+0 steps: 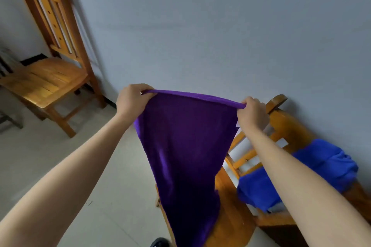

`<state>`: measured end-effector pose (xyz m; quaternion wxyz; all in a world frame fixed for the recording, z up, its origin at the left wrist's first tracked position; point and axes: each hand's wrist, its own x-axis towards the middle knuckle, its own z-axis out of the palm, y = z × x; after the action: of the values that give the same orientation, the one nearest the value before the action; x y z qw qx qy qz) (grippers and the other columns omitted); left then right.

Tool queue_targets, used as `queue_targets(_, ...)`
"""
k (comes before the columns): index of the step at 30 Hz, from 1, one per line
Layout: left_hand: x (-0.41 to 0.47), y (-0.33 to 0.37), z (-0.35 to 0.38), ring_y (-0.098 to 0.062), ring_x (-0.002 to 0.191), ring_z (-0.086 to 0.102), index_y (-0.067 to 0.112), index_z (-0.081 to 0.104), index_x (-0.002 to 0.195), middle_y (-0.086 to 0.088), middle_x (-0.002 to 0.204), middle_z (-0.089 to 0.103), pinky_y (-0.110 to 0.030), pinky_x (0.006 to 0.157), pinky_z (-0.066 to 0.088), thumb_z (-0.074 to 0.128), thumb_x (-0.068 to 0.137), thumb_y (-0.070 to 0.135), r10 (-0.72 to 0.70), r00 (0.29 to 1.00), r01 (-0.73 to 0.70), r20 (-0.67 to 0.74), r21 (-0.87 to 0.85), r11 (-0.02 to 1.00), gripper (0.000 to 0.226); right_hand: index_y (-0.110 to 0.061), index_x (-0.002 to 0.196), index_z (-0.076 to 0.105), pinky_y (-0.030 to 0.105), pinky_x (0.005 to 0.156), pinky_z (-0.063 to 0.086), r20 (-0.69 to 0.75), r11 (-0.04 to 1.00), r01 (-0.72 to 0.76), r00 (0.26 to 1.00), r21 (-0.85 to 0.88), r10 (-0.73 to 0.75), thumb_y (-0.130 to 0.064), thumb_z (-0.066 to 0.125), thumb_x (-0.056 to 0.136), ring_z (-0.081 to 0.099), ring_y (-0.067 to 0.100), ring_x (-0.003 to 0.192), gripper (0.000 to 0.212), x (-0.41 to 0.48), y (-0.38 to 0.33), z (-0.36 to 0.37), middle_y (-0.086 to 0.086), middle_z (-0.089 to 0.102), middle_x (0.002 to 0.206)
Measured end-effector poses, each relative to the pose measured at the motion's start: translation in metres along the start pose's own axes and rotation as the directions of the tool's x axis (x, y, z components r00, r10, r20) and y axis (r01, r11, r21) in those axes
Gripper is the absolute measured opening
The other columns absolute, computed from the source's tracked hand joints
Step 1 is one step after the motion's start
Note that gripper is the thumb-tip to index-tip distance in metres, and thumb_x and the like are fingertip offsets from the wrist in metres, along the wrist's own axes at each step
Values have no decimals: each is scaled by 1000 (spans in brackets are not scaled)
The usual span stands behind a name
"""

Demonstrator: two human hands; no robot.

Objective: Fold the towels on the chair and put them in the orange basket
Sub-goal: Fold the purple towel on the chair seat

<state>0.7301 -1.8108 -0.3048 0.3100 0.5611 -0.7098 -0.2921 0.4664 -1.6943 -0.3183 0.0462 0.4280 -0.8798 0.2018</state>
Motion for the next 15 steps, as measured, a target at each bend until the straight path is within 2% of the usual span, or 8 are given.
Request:
queue_targets(2,10,12,-21,-25,92,62,15,72,95,-7,92,71,-40,84,50,61,87,28,21,994,-22,-110,-2,1000,19,-7,102,59,28,64,42,-75,996,33,997,83,-26,-11,53,89,57,27,95,14,23,-18,-25,11,60,102)
queue_targets(4,14,24,-40,-26,90,61,13,72,95,-8,91,71,-40,81,50,61,87,29,74,978,-73,-197,14,997,22,-7,99,60,28,64,42,-150,986,53,988,158,-29,-9,52,89,58,27,90,13,39,-33,-48,12,60,102)
queue_targets(7,5,39,-62,-23,80,60,7,71,91,-9,84,68,-40,76,51,64,85,28,172,960,-173,-221,16,985,22,-5,98,60,29,64,39,-215,975,75,976,209,-29,-4,50,88,56,25,86,15,45,-38,-74,12,61,103)
queue_targets(9,-7,43,-68,-18,73,58,7,71,88,-5,79,65,-34,70,52,66,84,27,207,963,-209,-172,4,978,21,-4,99,61,28,65,39,-214,968,75,976,238,-23,-2,49,88,58,27,89,17,42,-31,-83,13,62,104)
queue_targets(12,-40,46,-64,-7,64,54,6,70,86,-2,75,63,-19,61,45,68,83,24,233,972,-233,-9,45,971,18,-3,97,61,28,66,42,-168,950,78,985,302,-28,0,48,87,56,24,85,16,26,-5,-87,12,63,98)
queue_targets(15,-81,44,-51,-10,65,55,5,70,86,-3,74,63,-23,62,45,67,83,22,186,972,-199,146,80,977,17,-3,92,61,28,68,44,-46,924,61,998,376,-47,2,47,87,52,19,82,15,2,28,-83,7,56,87)
